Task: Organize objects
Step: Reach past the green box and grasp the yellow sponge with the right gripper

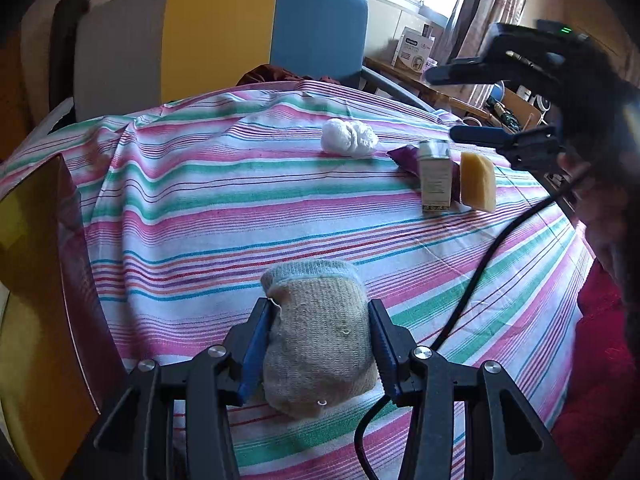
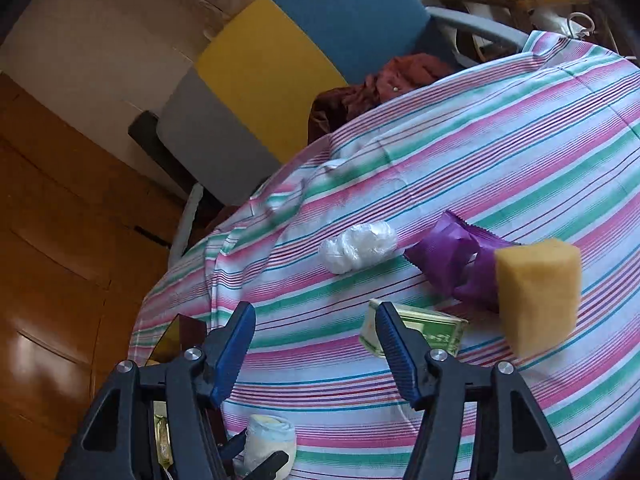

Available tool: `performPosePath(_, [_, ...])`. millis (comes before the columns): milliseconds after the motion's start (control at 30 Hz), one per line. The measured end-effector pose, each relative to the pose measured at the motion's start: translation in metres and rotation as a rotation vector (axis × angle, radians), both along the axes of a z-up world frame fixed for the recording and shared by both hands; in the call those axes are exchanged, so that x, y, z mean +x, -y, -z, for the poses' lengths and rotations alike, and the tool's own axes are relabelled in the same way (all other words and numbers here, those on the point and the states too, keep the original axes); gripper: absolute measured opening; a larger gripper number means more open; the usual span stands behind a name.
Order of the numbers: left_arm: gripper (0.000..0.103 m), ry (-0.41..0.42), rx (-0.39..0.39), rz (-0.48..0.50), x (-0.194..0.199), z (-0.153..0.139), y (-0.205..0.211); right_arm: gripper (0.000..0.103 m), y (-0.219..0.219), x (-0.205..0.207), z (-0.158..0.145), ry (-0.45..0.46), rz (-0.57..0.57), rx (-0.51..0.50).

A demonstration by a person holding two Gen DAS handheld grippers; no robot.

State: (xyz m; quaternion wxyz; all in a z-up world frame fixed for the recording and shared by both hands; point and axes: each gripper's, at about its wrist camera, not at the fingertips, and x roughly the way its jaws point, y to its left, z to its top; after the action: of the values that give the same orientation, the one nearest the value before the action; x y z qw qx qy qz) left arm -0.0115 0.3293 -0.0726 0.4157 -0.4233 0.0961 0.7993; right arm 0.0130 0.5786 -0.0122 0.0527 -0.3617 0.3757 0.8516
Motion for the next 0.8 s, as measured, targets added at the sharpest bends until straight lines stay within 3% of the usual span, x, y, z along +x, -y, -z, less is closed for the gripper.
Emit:
performPosePath(167, [0.049,-0.009,-0.008,0.005,0.004,-0.001,0.004,0.064,0.0,0.02,0.023,0.052,0.066,0.007])
performPosePath(333, [0.049,-0.03,-0.011,-0.005,0.009,-0.002,0.006,0.064,-0.012,0.026,0.03,0.168,0.172,0.128])
performPosePath(400, [0.049,-0.039,-0.013,-0.006,0.009,-0.002,0.006,0.064,-0.016,0.035,0.018,0.148,0.247,0.211])
performPosePath(500, [0.049,-0.041,-0.013,-0.008,0.009,-0.002,0.006,0.064,-0.027,0.051,0.004,0.083,0.349,0.255])
performPosePath(633, [0.049,-0.04,-0.013,-0.009,0.01,-0.002,0.006,0.064,-0.047,0.055,0.013,0.133,0.427,0.239])
performPosePath(800, [0.049,-0.046,-0.012,-0.007,0.01,-0.001,0.006,0.064,-0.063,0.056,0.032,0.177,0.441,0.122])
